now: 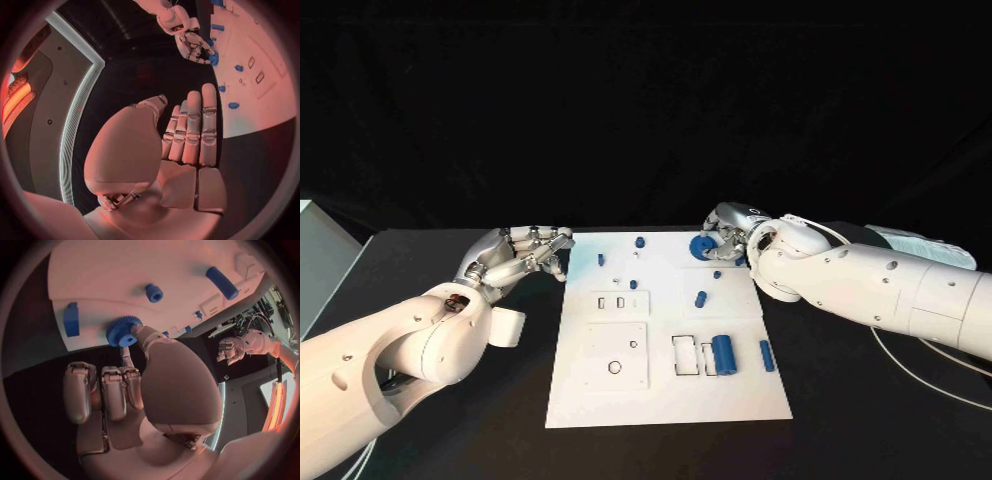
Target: Assemble the parts on the task board
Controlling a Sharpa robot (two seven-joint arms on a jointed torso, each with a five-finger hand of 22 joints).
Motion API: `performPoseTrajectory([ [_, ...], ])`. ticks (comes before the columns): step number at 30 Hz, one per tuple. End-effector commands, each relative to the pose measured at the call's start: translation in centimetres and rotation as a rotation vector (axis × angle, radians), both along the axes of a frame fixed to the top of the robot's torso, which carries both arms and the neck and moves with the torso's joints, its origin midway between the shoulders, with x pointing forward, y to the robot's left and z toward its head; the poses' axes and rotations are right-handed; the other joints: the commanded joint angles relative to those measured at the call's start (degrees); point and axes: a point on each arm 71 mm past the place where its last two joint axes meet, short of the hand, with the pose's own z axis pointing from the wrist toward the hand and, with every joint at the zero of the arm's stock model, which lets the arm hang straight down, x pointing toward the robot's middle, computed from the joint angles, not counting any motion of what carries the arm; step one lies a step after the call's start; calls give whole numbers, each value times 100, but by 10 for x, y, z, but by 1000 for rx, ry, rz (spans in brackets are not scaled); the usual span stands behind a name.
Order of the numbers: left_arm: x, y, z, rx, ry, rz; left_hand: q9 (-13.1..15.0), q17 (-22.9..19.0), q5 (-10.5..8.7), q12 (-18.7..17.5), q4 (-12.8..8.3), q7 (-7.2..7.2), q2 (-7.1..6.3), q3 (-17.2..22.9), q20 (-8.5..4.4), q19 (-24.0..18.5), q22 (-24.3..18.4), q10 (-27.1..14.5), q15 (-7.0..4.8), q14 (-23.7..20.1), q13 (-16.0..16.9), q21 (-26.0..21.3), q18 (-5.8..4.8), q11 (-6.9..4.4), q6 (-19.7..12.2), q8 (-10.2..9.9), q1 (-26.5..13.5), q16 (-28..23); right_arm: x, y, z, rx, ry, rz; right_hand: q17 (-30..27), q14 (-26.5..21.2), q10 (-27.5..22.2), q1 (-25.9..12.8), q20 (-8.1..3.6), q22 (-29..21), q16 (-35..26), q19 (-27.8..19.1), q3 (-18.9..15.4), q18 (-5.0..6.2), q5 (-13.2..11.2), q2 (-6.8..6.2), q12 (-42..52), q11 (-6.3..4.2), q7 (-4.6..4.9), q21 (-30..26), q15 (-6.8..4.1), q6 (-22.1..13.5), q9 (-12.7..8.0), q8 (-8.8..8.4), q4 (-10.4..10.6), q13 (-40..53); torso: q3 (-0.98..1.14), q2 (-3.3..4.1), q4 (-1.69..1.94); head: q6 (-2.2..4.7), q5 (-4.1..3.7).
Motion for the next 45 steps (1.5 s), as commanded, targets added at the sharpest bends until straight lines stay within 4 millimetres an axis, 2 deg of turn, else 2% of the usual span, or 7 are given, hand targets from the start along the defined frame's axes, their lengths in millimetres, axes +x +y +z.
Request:
performPoseTrajectory([
  [1,-1,-3,1,-4,-5,-21,7,5,-36,-19,-1,19,-29,29,1,-29,5,-31,-3,-30,-3,20,70,5,-11,-23,-13,34,-6,11,12,-28,-162,58,1302,554,607,-86,-38,571,12,342,40,-89,44,-25,19,-53,-52,32,-40,119,63,70,2,1508,-8,-3,9,14,-1],
  [17,-1,-7,1,-9,-5,-30,7,5,-36,-19,-1,19,-29,29,1,-29,5,-31,-3,-30,-3,20,70,5,-11,-23,-13,34,-25,74,21,-20,-227,202,1335,561,607,-126,-54,571,19,342,72,-88,35,-63,19,-67,-66,31,-56,127,68,81,13,1508,-34,1,19,14,60],
  [21,-1,-9,1,-10,-5,-33,7,5,-36,-19,-1,19,-29,29,1,-29,5,-31,-3,-30,-3,20,70,5,-11,-23,-13,34,-25,91,17,-33,-207,228,1333,561,607,-126,-55,566,18,340,75,-87,33,-66,19,-67,-66,27,-57,123,67,79,12,1508,-24,7,22,4,73],
  [23,-1,-9,1,-11,-5,-34,7,5,-36,-19,-1,19,-29,29,1,-29,5,-31,-3,-30,-3,20,70,5,-11,-23,-13,34,-24,97,15,-38,-199,236,1333,561,607,-127,-55,563,18,339,77,-87,32,-68,19,-67,-65,25,-57,120,67,77,12,1508,-36,6,29,-2,76],
  [26,-1,-9,1,-11,-5,-36,8,8,-35,-17,-1,16,-23,39,3,-44,18,-34,-2,-35,-2,40,71,4,-12,-22,-12,44,-23,105,11,-44,-187,247,1336,562,607,-127,-56,567,19,340,81,-87,31,-69,19,-67,-65,28,-58,115,66,75,11,1508,-21,8,16,-1,90],
  [32,-1,-10,1,-12,-6,-37,8,8,-35,-17,-1,16,-23,39,3,-44,18,-34,-2,-35,-2,40,71,4,-12,-22,-12,44,-21,116,4,-61,-160,255,1338,562,607,-126,-58,564,19,339,91,-87,30,-71,19,-67,-63,26,-58,106,64,70,9,1508,-24,15,19,-7,105],
  [45,0,-11,1,-13,-5,-38,8,8,-35,-17,-1,16,-23,39,3,-44,18,-34,-2,-35,-2,40,71,4,-12,-22,-12,44,-15,124,-7,-93,-117,244,1325,559,607,-142,-61,557,16,337,106,-86,22,-87,19,-61,-54,19,-57,78,58,56,11,1508,0,23,10,-24,143],
])
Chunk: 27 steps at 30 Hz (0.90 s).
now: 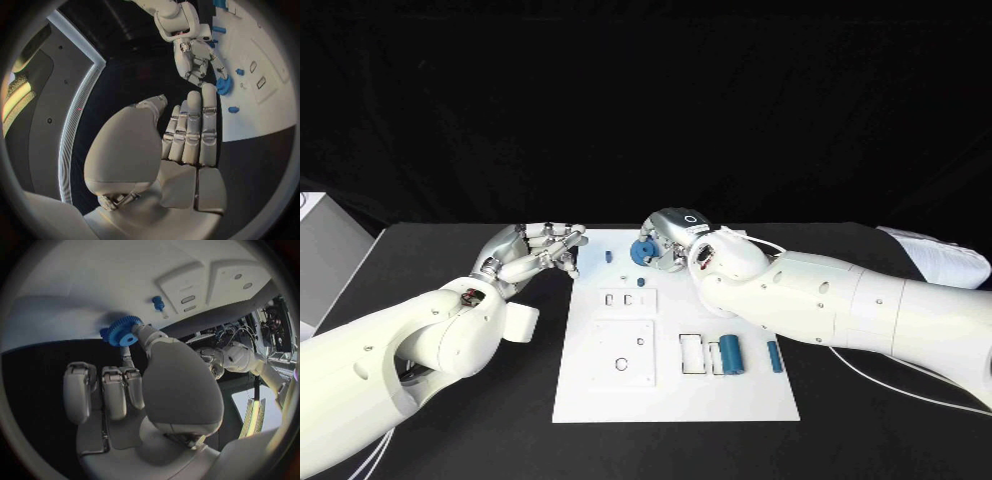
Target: Assemble the parts on the task board
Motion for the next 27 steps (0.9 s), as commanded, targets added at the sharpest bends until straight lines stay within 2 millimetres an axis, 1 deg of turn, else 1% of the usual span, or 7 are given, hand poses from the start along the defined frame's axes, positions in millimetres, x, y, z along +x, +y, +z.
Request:
performPoseTrajectory([
  [1,-1,-3,1,-4,-7,-21,5,6,-35,-17,-1,16,-24,39,2,-44,6,-34,-2,-35,-2,21,71,4,-12,-22,-12,21,1,2,-3,-35,18,1,1327,579,608,-26,-39,561,17,316,35,-86,15,10,20,-22,-25,20,-39,13,47,55,4,1509,11,1,-2,2,8],
  [5,-1,-3,1,-4,-7,-21,5,6,-35,-17,-1,16,-24,39,2,-44,6,-34,-2,-35,-2,21,71,4,-12,-22,-12,21,2,3,-5,-40,21,-2,1327,579,608,-26,-39,561,17,316,35,-86,15,10,20,-22,-25,20,-39,13,47,55,4,1509,7,-2,1,-1,3],
  [11,-1,-3,1,-4,-7,-21,5,6,-35,-17,-1,16,-24,39,2,-44,6,-34,-2,-35,-2,21,71,4,-12,-22,-12,21,5,5,-5,-46,16,-8,1333,580,608,-35,-40,562,18,315,42,-86,8,1,20,-18,-20,20,-37,-2,44,47,5,1509,12,1,-3,0,10],
  [18,-1,-3,1,-3,-6,-21,5,6,-35,-17,-1,16,-24,39,2,-44,6,-34,-2,-35,-2,21,71,4,-12,-22,-12,21,8,4,-6,-48,6,-19,1328,579,608,-52,-38,552,17,311,54,-84,-5,-12,20,-10,-10,11,-31,-34,38,31,9,1509,10,0,-3,6,11],
  [27,-1,-2,1,-2,-6,-21,5,6,-35,-17,-1,16,-24,39,2,-44,6,-34,-2,-35,-2,21,71,4,-12,-22,-12,21,10,4,-6,-50,3,-21,1325,579,608,-73,-30,556,16,310,79,-86,-18,-33,20,6,10,11,-18,-92,27,1,10,1509,14,1,-6,6,14],
])
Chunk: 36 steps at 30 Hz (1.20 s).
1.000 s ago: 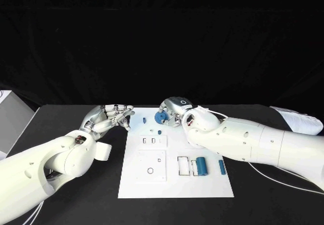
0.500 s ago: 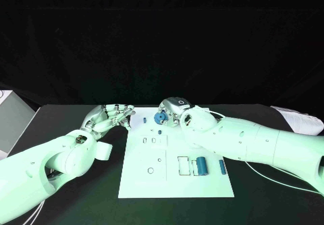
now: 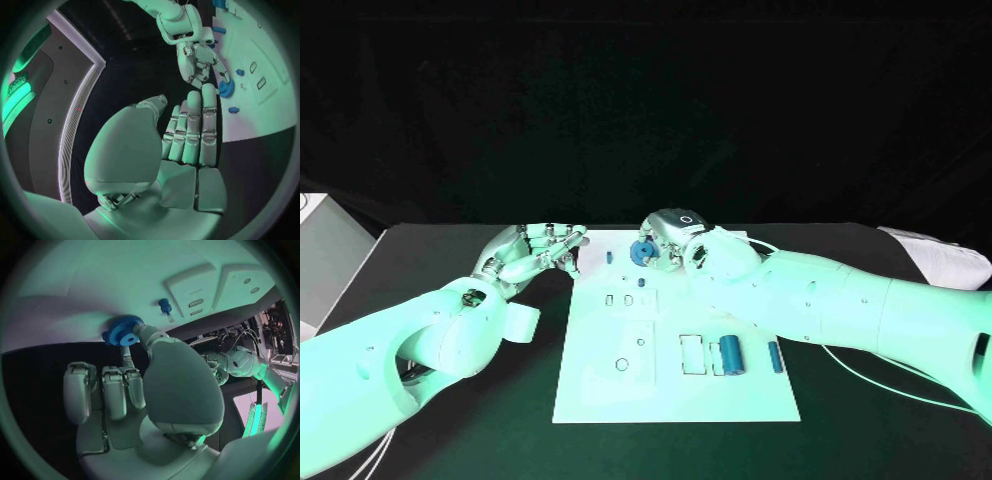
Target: Assemble the parts on the task board
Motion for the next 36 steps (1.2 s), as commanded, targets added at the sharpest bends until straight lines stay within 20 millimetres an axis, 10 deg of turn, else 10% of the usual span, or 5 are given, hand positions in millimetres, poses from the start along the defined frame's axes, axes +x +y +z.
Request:
performPoseTrajectory([
  [1,-1,-2,1,-3,-6,-20,7,8,-35,-17,0,16,-24,40,2,-45,7,-35,-2,-35,-2,21,71,4,-12,-23,-12,21,1,-1,-2,-26,7,-2,1327,579,608,-36,-28,553,16,310,32,-86,-2,5,20,10,6,11,-15,-57,-7,-43,7,1509,1,1,-3,-2,0],
  [7,0,-2,1,-2,-6,-19,7,8,-35,-17,0,16,-24,40,2,-45,7,-35,-2,-35,-2,21,71,4,-12,-23,-12,21,2,-2,-4,-29,31,5,1367,586,608,-246,50,567,25,306,-142,-91,-188,-134,20,125,131,13,84,-485,-120,-308,102,1509,6,4,-7,-2,2],
  [10,0,-2,1,-2,-5,-19,9,12,-35,-15,-2,17,-26,52,5,-70,31,-41,-2,-44,0,55,72,5,-16,-23,-12,36,2,-3,-5,-28,49,9,1428,599,608,-529,123,602,39,311,-1126,-94,-347,48,20,173,185,33,146,-629,-219,-464,612,1509,7,4,-5,-2,3],
  [13,0,-2,1,-1,-4,-19,9,12,-35,-15,-2,17,-26,52,5,-70,31,-41,-2,-44,0,55,72,5,-16,-23,-12,36,2,-4,-7,-30,72,10,1470,608,608,-984,139,649,48,324,-1504,-103,-157,241,20,191,189,67,157,-568,-248,-470,654,1509,7,3,-4,1,5],
  [36,0,0,0,3,-2,-11,7,14,-32,-21,3,31,-21,66,9,-94,52,-65,4,-53,-2,87,72,15,-34,-33,-18,48,-1,-21,-11,-29,132,-7,1510,617,608,-1438,82,867,57,393,-1208,-150,190,613,20,97,78,237,83,-224,-265,-307,630,1509,11,5,-9,-20,2],
])
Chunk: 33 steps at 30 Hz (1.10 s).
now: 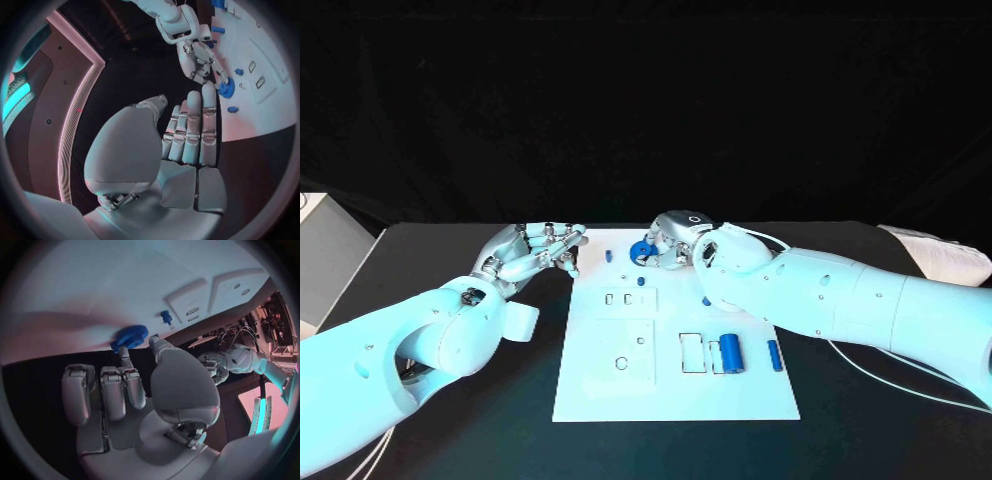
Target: Assemble the parts on the task board
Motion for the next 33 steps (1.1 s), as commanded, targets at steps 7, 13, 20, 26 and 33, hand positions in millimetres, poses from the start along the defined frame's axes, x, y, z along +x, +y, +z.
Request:
performPoseTrajectory([
  [7,-1,0,1,-1,-5,-11,8,9,-30,-22,0,14,-18,42,-9,-43,14,-55,6,-57,-3,41,72,-2,-20,-36,-14,31,-5,-12,-5,-12,21,-7,1507,596,609,20,-13,864,33,401,52,-56,58,60,20,-46,-21,11,-24,-43,-34,-41,-9,1510,5,1,-8,1,2],
  [13,0,1,1,1,-5,-7,8,9,-30,-22,0,14,-18,42,-9,-43,14,-55,6,-57,-3,41,72,-2,-20,-36,-14,31,-14,-25,3,49,-58,3,1507,596,609,130,-26,875,33,402,158,-58,132,-33,20,-57,-31,18,-36,-33,-50,-32,-29,1510,11,-8,-12,22,-6],
  [20,0,3,0,2,-6,-2,7,10,-29,-23,-3,19,-20,48,-7,-52,22,-65,9,-60,-4,54,72,1,-28,-40,-12,35,-23,-56,22,189,-117,36,1507,596,609,519,-37,829,33,383,427,-46,156,-168,20,-54,-22,-25,-42,-41,-87,-31,-107,1510,25,-21,-41,59,-23],
  [26,1,4,-1,3,-6,3,7,10,-30,-23,-4,19,-21,49,-6,-56,25,-67,10,-62,-4,58,72,2,-29,-41,-11,36,-22,-101,32,299,-55,36,1507,596,609,1228,-26,800,33,360,789,-39,-211,-358,20,-26,12,-60,-31,-26,-129,-17,-454,1510,59,-45,-82,82,-55],
  [33,2,2,-2,0,-5,-1,15,8,-32,33,-6,13,-33,75,-1,-116,63,30,6,-93,22,113,76,-12,-18,-32,-12,49,-26,-163,32,322,39,-8,1507,596,609,1664,-17,852,33,369,895,-50,-597,-544,20,-23,14,-25,-26,6,-158,22,-739,1510,81,-51,-57,115,-95],
])
